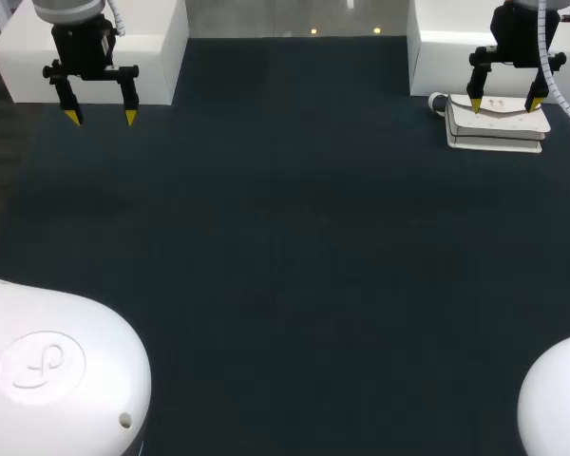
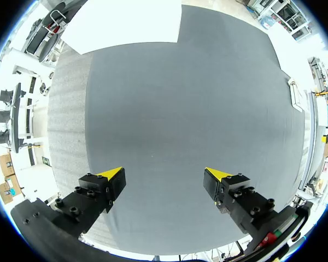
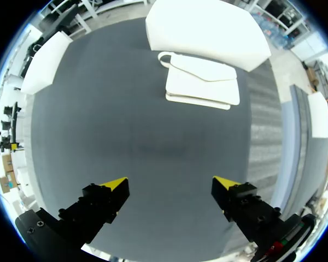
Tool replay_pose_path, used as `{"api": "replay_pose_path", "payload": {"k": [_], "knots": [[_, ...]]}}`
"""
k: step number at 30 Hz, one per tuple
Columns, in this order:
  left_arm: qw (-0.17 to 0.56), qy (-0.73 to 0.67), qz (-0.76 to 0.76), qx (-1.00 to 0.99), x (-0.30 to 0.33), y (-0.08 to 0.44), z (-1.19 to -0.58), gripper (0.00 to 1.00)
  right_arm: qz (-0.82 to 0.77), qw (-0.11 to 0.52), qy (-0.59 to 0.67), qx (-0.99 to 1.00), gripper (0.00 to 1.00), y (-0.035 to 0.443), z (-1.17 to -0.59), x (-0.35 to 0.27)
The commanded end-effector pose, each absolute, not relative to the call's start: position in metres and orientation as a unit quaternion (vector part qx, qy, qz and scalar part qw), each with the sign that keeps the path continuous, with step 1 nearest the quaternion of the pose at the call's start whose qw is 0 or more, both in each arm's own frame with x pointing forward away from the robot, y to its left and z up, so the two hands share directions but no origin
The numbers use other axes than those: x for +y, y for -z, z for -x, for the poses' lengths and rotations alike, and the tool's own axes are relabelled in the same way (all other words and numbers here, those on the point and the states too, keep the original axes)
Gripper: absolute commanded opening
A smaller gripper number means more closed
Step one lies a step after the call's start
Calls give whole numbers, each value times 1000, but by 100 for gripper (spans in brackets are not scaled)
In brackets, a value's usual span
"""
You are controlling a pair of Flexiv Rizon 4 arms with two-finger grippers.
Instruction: Pick up the bag, open it, inspect its contents, close it, and place it on the opposite side
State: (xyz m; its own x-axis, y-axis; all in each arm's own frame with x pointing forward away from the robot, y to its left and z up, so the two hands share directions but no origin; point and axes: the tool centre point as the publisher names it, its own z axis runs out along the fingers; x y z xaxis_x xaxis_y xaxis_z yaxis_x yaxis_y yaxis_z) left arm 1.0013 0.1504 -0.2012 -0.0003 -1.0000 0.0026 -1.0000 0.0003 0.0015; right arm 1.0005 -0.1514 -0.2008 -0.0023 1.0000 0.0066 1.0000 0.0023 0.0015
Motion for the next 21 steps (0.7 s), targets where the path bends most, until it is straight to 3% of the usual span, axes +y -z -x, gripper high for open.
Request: {"api": "replay_pose_path", "payload": {"k": [1, 21], "knots": [[1, 0, -707, -707, 150, 201, -1001, 100, 707, 1, 1, -708, 100, 200, -1001, -151], [3, -7, -686, -728, 147, 203, -1002, 100, 707, 1, 1, -708, 100, 200, -1001, -151]]}}
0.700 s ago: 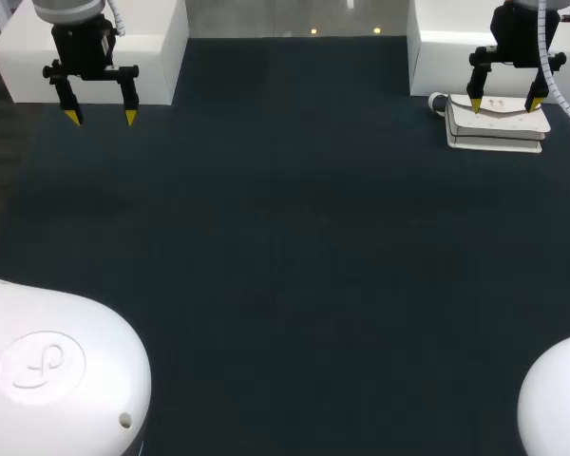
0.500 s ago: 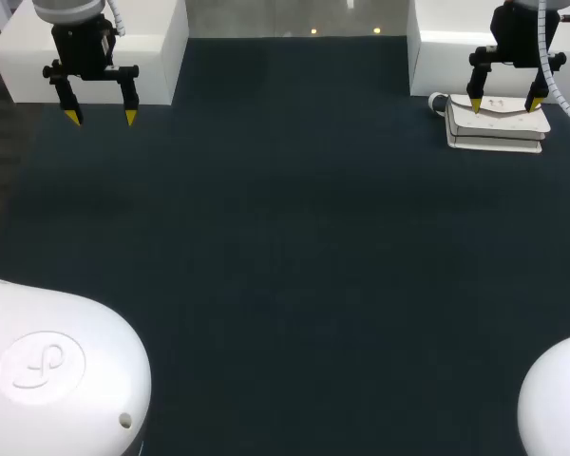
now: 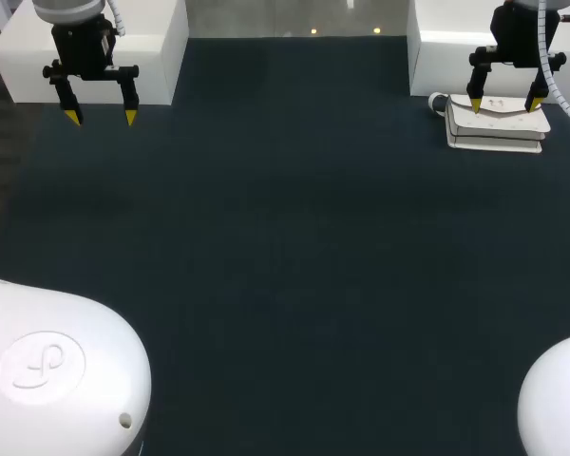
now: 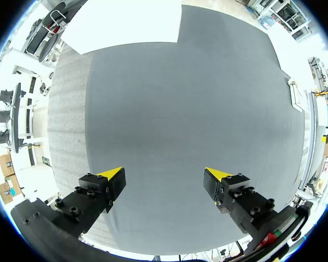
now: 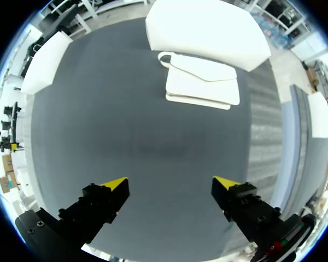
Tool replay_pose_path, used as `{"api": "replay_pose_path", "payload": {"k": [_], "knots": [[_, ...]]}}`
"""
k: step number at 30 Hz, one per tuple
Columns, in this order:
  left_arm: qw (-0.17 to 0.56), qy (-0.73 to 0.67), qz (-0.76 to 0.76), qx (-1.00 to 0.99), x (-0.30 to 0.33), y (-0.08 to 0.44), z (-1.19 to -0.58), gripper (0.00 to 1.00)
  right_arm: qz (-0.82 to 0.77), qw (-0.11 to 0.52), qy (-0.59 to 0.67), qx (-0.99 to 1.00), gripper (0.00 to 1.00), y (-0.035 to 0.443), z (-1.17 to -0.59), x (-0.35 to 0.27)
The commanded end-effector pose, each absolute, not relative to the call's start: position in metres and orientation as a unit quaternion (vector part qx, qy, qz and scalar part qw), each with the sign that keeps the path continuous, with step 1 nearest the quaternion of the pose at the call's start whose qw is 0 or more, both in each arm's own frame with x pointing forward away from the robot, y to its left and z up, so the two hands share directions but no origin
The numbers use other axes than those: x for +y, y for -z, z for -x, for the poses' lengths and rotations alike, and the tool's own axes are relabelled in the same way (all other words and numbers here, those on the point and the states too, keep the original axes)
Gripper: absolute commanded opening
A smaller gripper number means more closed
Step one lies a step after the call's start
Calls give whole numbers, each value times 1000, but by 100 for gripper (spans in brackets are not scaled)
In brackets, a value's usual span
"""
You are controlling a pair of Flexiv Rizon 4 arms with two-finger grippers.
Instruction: Pick up the bag, open it, inspect its contents, close it, and place it on the opposite side
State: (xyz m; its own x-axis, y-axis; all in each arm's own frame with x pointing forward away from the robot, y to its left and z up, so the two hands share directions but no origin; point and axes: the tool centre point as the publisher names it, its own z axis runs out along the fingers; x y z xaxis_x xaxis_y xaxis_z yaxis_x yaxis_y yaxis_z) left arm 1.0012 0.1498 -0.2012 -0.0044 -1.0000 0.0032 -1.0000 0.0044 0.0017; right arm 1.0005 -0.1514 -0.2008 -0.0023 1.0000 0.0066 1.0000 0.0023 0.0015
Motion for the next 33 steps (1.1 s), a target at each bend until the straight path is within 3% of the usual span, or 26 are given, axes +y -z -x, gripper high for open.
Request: {"api": "replay_pose_path", "payload": {"k": [1, 17, 33], "knots": [[4, -11, -676, -737, 145, 204, -1002, 100, 703, 4, 1, -711, 100, 201, -1002, -151], [-18, -159, -349, -923, 114, 225, -994, 100, 706, 38, 58, -704, 100, 226, -1030, -210], [-39, -281, -33, -958, 80, 248, -1010, 100, 708, 92, 123, -689, 100, 260, -1072, -259]]}}
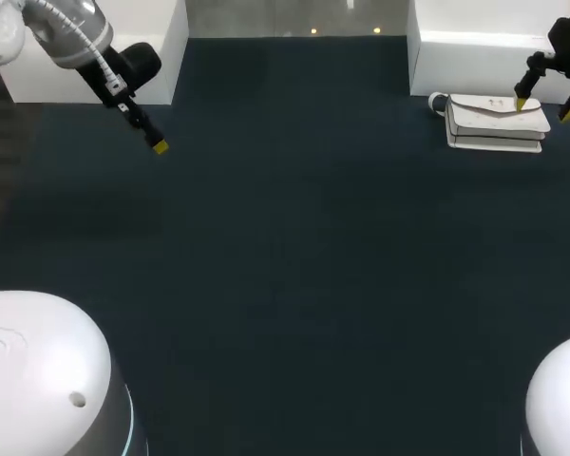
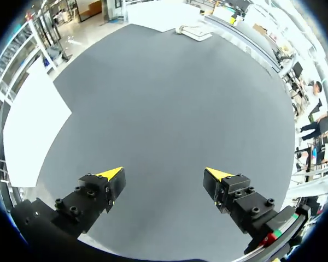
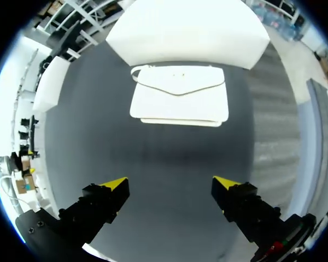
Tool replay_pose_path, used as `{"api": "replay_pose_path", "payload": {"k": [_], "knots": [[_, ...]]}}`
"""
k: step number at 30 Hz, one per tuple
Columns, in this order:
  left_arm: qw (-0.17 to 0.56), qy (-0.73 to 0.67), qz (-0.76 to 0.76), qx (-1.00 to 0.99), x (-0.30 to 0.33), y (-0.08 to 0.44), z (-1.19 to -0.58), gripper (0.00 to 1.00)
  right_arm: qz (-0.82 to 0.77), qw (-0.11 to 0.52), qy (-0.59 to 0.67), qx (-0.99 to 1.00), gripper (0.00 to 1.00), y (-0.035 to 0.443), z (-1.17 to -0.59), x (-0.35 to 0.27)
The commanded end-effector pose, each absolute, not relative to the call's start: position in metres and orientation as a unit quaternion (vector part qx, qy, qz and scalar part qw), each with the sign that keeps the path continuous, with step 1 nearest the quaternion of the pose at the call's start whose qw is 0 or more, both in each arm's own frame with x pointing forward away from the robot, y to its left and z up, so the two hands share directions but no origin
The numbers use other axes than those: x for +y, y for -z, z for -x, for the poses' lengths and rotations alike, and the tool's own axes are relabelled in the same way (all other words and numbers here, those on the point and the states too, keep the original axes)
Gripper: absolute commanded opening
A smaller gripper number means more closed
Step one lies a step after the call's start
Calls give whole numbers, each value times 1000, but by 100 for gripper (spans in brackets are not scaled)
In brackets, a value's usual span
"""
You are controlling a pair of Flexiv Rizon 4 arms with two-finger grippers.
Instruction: Pick up the bag, open it, inspect its contents, close it, and place it on the opposite side
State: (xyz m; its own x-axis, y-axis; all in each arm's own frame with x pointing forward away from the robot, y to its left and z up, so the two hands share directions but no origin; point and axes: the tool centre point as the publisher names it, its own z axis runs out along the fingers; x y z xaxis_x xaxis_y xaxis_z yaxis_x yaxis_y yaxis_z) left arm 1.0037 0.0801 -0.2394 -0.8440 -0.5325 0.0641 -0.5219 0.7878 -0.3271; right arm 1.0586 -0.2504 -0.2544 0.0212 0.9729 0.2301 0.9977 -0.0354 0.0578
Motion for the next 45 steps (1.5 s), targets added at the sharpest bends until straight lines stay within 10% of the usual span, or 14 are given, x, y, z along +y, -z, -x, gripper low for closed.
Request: {"api": "replay_pose_path", "payload": {"k": [1, 45], "knots": [[39, 284, 23, 958, 79, 250, -1012, 100, 710, 92, 120, -688, 100, 261, -1075, -262], [11, 332, -25, 943, 20, 304, -1084, 100, 709, 154, 174, -666, 100, 300, -1144, -311]]}}
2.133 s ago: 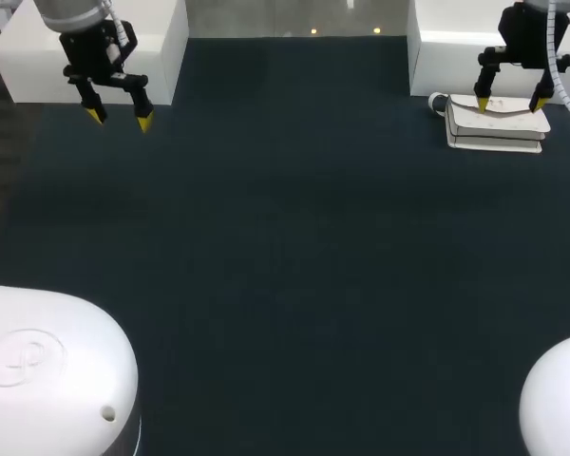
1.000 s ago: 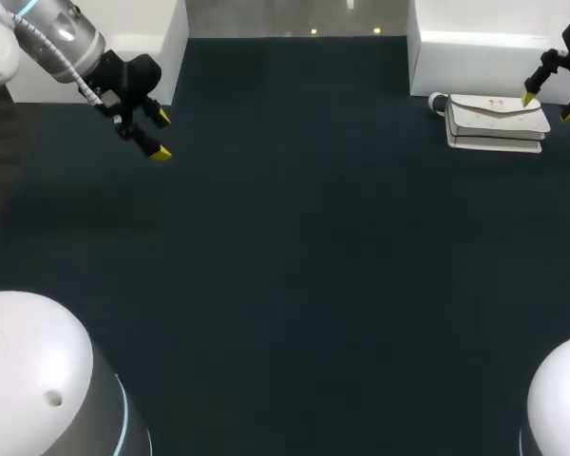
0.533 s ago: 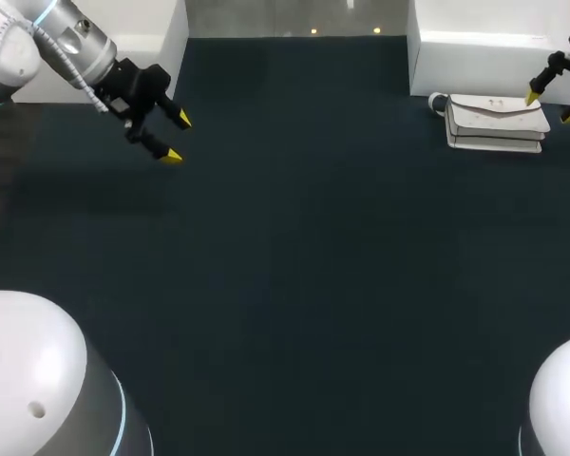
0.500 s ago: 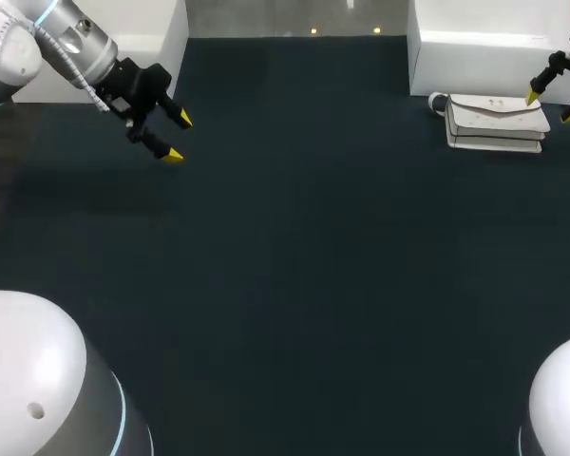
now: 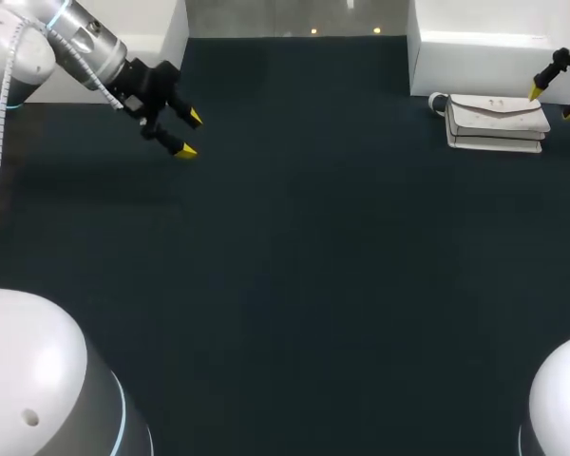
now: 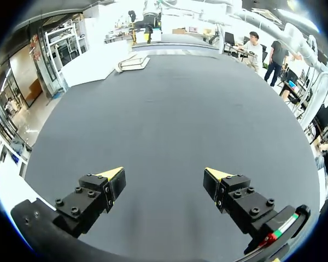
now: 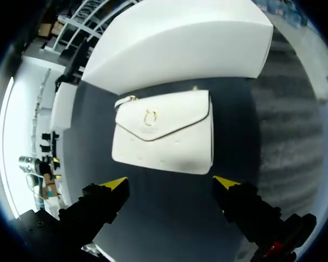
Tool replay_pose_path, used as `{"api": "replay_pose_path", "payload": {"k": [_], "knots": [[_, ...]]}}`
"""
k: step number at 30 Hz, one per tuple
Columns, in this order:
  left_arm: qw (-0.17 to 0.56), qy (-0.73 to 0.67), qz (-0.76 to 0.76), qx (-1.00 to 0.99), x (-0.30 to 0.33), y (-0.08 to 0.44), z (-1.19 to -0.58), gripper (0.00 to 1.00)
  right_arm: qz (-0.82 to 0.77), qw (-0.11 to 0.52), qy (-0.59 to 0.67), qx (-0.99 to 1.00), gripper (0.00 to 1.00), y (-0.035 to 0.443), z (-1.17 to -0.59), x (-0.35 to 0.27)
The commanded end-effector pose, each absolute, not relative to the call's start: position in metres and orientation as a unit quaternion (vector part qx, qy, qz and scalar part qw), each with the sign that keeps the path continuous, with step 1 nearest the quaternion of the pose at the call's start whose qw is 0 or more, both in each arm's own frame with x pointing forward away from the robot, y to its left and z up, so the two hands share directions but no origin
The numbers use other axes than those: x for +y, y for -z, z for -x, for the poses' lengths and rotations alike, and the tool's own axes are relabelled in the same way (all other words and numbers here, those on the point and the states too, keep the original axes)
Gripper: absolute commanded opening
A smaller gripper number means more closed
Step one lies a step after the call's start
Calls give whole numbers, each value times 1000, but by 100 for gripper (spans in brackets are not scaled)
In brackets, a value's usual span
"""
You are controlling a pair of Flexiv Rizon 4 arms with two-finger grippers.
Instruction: Pick up the bag, open it, inspect its contents, close it, and place it on the opposite side
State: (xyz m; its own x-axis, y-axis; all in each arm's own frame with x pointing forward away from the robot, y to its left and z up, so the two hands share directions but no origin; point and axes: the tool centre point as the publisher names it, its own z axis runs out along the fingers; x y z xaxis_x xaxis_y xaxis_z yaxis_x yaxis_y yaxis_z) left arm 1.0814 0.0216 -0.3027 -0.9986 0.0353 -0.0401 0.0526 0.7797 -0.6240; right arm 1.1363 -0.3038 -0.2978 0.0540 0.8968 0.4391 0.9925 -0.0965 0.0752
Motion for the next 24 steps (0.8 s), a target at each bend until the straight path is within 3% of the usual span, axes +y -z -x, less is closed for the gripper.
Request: {"api": "replay_pose_path", "payload": {"k": [1, 24], "knots": [[11, 332, -25, 943, 20, 304, -1084, 100, 709, 155, 174, -666, 100, 300, -1144, -313], [11, 332, -25, 943, 20, 304, -1084, 100, 729, 210, 197, -621, 100, 346, -1167, -345]]}}
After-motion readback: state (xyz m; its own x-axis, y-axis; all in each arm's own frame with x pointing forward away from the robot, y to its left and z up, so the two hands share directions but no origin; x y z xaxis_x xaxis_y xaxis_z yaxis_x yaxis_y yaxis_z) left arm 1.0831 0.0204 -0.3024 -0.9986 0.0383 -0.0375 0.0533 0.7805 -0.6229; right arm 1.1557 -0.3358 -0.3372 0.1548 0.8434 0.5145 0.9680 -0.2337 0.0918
